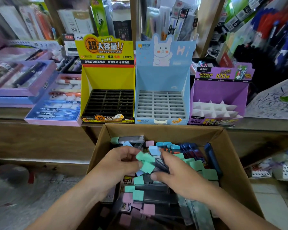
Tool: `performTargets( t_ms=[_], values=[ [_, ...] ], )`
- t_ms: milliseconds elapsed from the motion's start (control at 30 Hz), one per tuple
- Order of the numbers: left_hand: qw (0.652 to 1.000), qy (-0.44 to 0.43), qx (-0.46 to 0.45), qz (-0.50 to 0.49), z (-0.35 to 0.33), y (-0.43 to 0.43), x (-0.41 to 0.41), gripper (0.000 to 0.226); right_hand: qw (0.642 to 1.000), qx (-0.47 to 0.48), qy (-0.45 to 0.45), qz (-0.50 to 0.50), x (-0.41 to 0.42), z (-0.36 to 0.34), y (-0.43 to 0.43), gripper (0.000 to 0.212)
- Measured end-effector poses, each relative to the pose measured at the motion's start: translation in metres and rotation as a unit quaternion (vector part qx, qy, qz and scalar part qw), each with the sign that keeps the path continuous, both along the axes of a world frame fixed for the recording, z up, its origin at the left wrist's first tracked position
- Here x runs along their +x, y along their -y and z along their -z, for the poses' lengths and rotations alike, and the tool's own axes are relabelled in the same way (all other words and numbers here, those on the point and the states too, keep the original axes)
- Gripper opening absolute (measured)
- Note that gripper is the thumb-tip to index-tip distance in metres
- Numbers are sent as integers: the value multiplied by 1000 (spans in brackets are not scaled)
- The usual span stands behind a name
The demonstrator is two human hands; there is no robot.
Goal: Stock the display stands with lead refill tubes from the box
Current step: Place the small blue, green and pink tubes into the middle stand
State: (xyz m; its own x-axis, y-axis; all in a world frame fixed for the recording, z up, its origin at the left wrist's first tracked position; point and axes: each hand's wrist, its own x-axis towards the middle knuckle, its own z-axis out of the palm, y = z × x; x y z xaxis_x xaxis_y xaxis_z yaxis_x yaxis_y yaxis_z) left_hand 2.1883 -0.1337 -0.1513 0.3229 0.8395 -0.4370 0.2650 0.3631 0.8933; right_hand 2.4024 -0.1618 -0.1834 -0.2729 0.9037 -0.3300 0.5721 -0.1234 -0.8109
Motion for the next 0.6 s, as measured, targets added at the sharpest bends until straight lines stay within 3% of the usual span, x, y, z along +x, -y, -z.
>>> performTargets(
  t_ms=[100, 167, 333, 400, 500, 600],
  values=[
    [997, 49, -11, -58, -5, -1, 10, 13, 989, -22, -132, 66, -4, -10, -2, 43],
    [993, 84, -27, -78, -10, -1, 18, 23, 972, -35, -211, 101, -5, -15, -4, 41],
    [979, 169, -105, -51, -19, 5, 35, 36, 905, -103, -373, 178, -4, -28, -11, 38],
    [974, 187, -123, -37, -17, 9, 41, 50, 887, -119, -405, 190, -4, -33, -14, 34],
    [967, 213, -138, -25, -9, 14, 45, 71, 890, -122, -391, 202, -6, -32, -17, 31],
    [970, 212, -117, 4, 3, 13, 48, 66, 911, -97, -351, 193, -9, -25, -18, 36]
  ],
)
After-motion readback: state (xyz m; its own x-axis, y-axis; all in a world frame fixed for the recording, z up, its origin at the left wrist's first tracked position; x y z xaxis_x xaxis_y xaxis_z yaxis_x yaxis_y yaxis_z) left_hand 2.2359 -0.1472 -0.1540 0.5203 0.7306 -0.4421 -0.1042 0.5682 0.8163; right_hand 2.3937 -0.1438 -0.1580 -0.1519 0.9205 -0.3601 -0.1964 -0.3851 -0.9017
